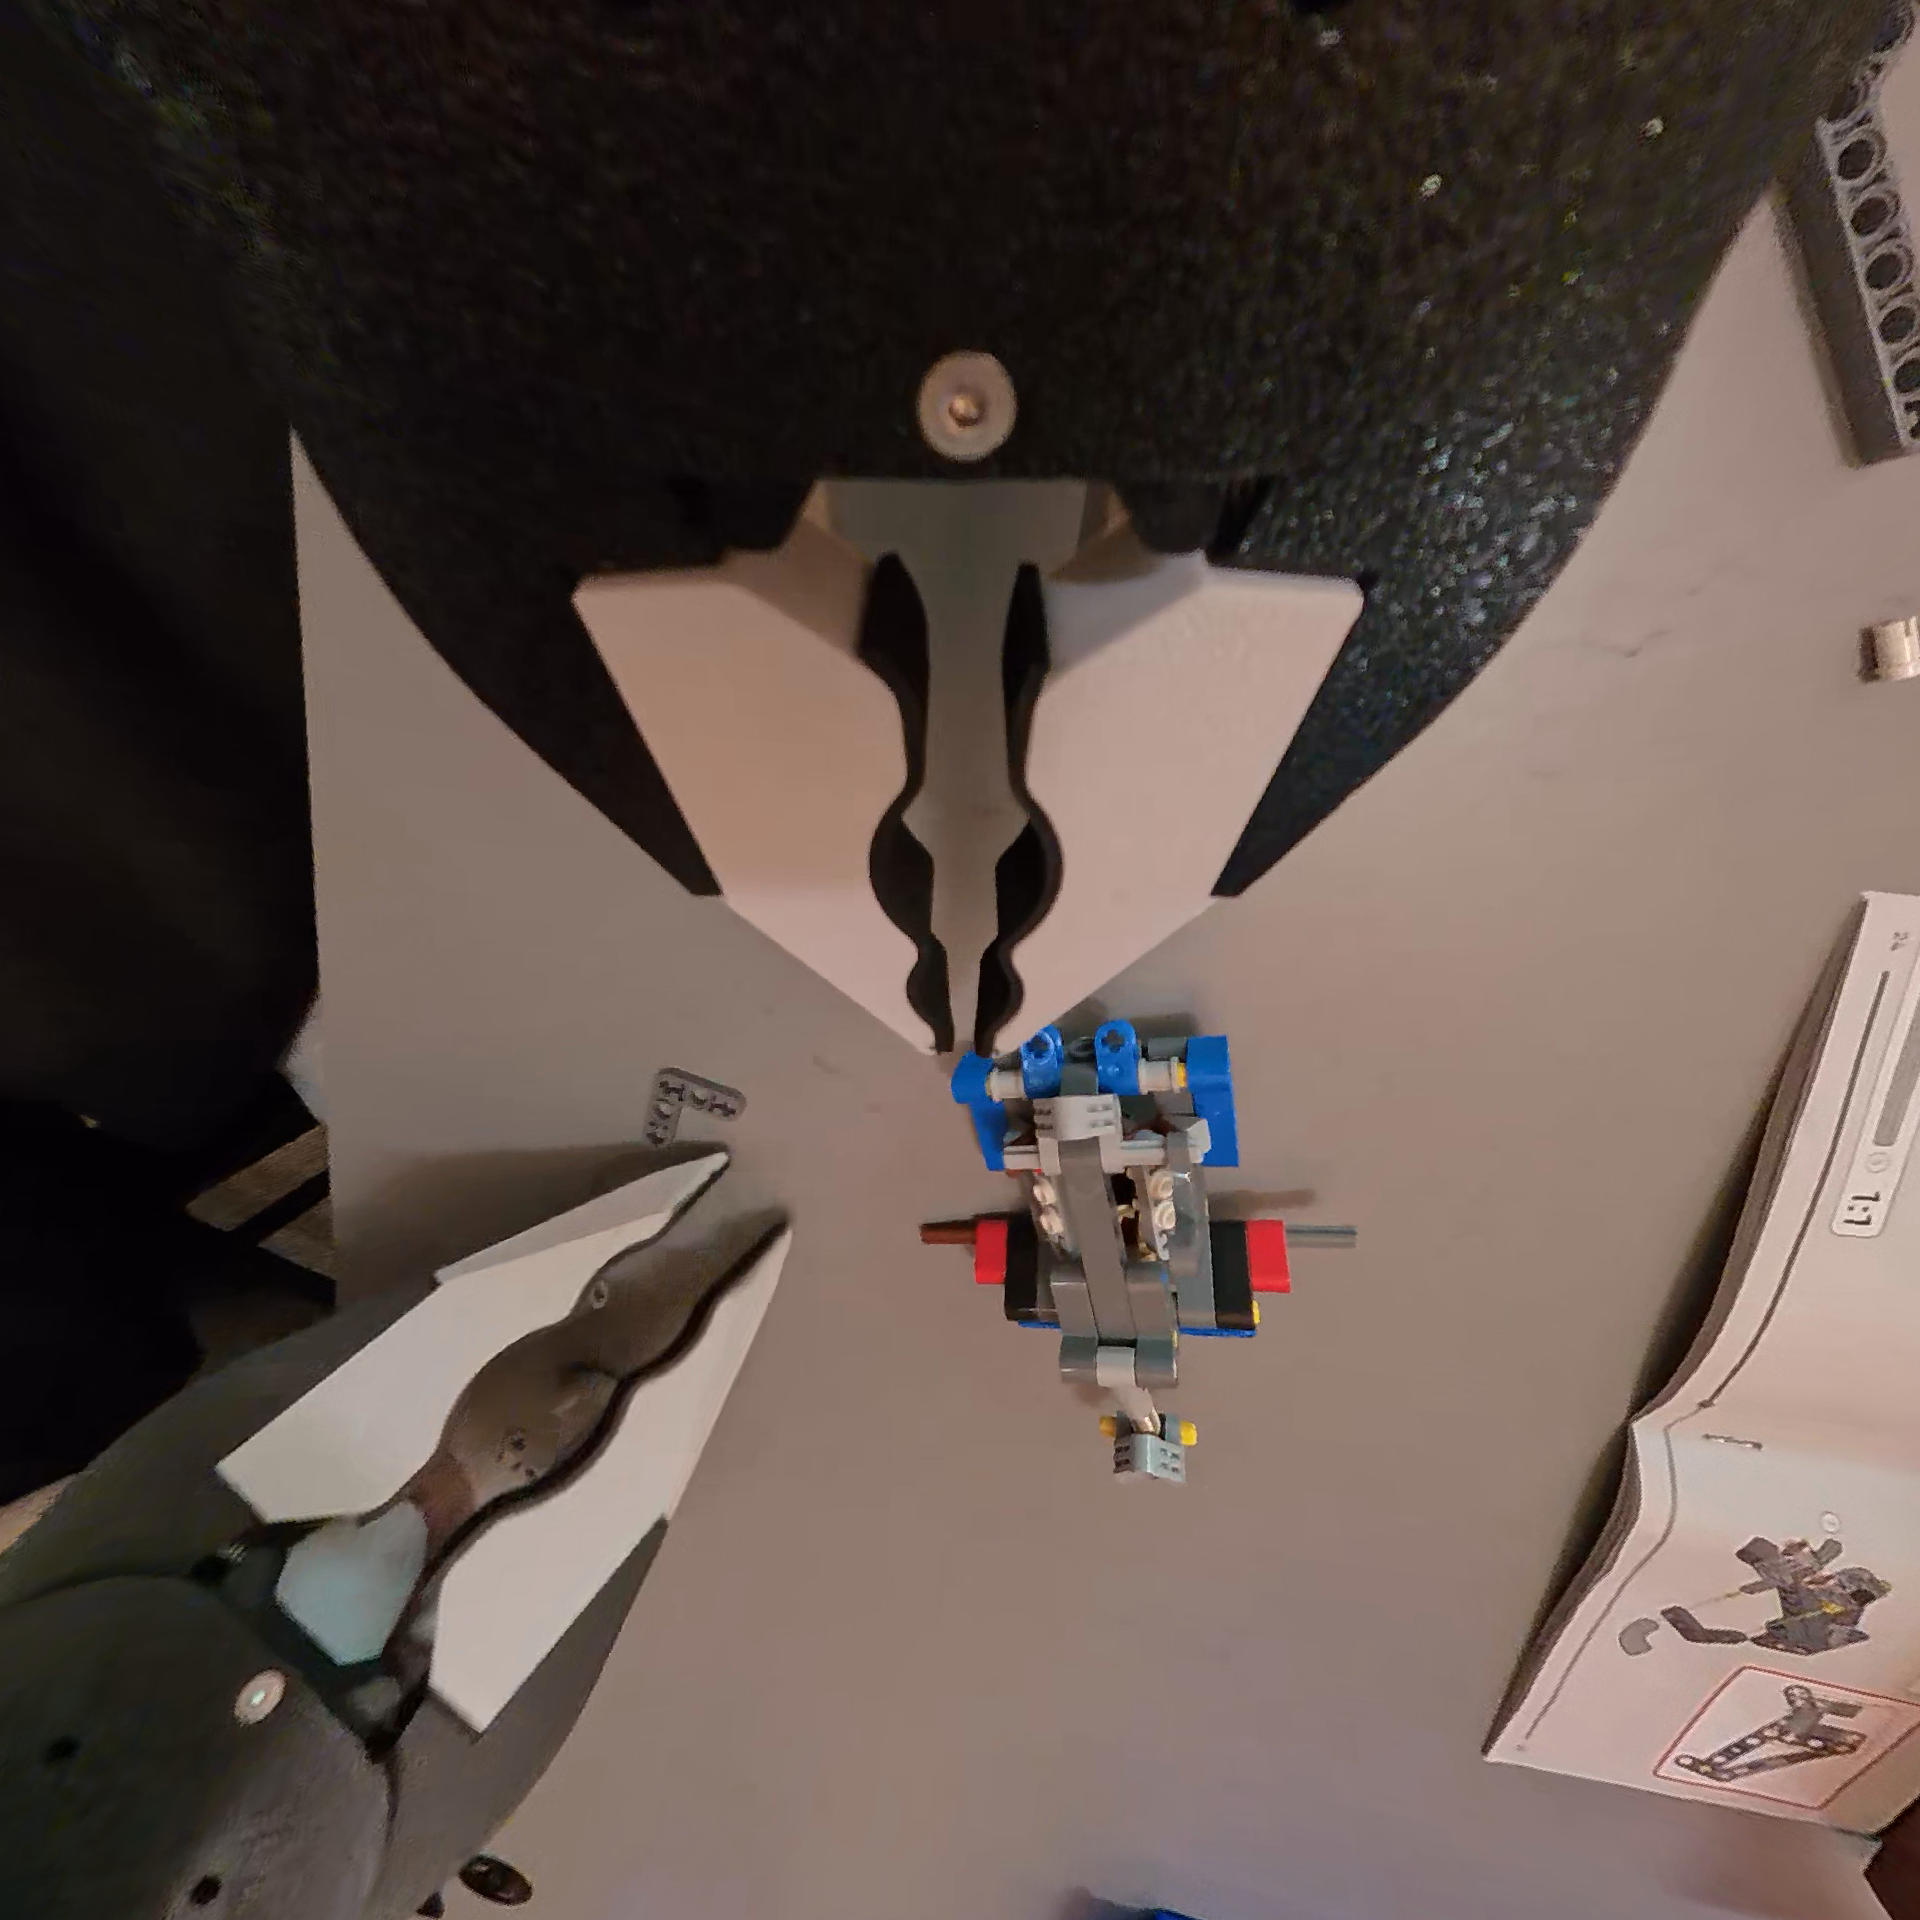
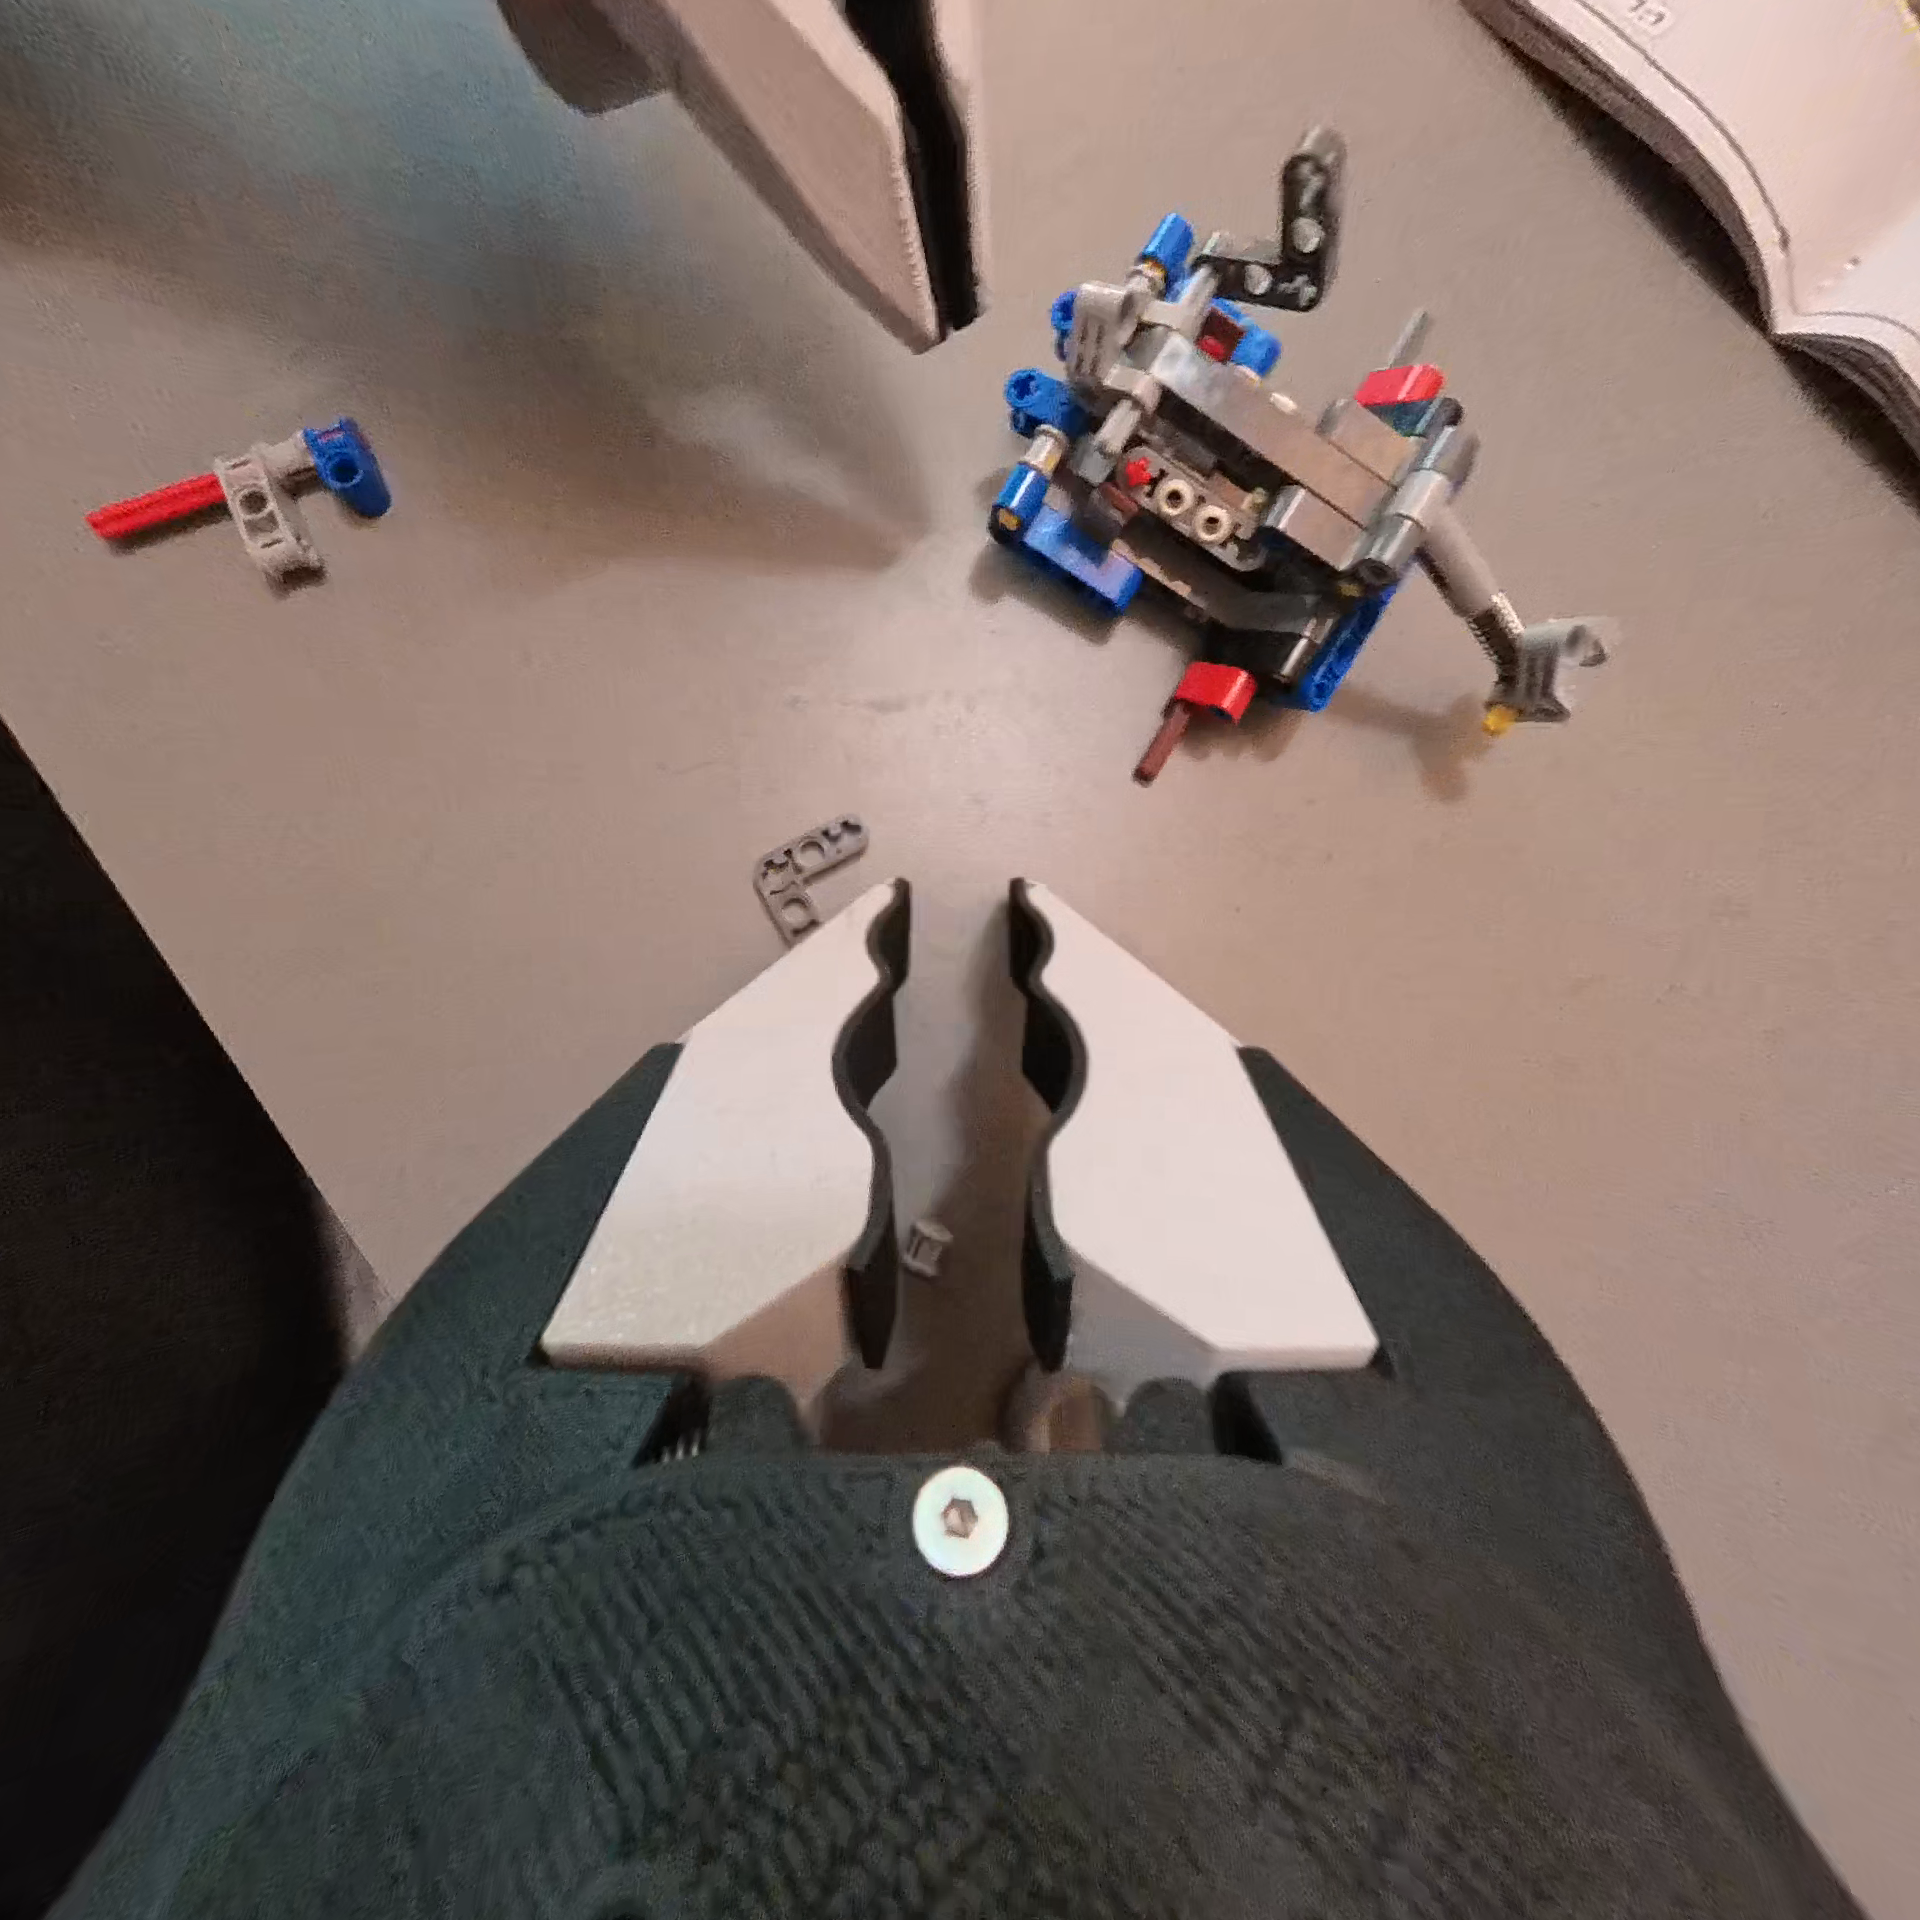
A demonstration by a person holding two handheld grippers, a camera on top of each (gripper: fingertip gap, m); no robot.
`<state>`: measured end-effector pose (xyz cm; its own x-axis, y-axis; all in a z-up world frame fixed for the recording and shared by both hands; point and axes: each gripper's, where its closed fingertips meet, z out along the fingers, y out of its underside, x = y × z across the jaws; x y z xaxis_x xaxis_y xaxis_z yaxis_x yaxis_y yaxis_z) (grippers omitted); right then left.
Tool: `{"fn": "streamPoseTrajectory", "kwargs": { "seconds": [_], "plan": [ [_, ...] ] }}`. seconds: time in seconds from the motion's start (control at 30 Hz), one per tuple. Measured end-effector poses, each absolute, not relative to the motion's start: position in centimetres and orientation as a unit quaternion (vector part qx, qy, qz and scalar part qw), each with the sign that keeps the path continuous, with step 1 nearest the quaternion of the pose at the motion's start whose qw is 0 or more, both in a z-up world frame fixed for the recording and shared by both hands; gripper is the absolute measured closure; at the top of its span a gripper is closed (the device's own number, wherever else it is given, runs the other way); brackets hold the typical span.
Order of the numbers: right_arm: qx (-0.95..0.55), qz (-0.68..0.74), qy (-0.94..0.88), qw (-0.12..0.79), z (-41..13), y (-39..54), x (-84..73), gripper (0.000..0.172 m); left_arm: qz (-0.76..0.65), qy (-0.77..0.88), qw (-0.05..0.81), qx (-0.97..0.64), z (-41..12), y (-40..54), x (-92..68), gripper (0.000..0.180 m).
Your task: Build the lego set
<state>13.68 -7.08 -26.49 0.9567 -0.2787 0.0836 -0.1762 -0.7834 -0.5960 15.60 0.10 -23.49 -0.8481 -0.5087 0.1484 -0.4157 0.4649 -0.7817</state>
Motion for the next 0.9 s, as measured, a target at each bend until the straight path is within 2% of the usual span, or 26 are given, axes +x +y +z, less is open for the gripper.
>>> {"fn": "streamPoseTrajectory", "kwargs": {
  "seconds": [0.13, 0.37, 0.47, 0.63, 0.77, 0.9],
  "plan": [
    [-0.921, -0.065, 0.163, 0.346, -25.1, -6.4, 13.0, 0.155, -0.445, 0.851, 0.055, -0.272, -23.3, 0.1, 15.7, 0.18],
    [-0.926, -0.037, 0.196, 0.322, -26.6, -5.2, 10.9, 0.157, -0.442, 0.854, 0.052, -0.271, -23.5, 0.0, 15.6, 0.18],
    [-0.933, -0.041, 0.163, 0.319, -26.7, -4.8, 10.8, 0.164, -0.441, 0.854, 0.052, -0.27, -23.5, 0.0, 15.5, 0.18],
    [-0.946, -0.05, 0.051, 0.316, -26.7, -4.7, 10.6, 0.164, -0.445, 0.852, 0.054, -0.271, -23.3, 0.1, 15.6, 0.18],
    [-0.947, -0.061, 0.054, 0.31, -26.6, -4.9, 11.3, 0.146, -0.448, 0.849, 0.056, -0.274, -23.1, 0.4, 15.8, 0.18],
    [-0.94, -0.05, 0.082, 0.328, -26.4, -4.3, 11.4, 0.153, -0.448, 0.848, 0.054, -0.277, -23.3, 0.3, 15.9, 0.18]
  ]
}}
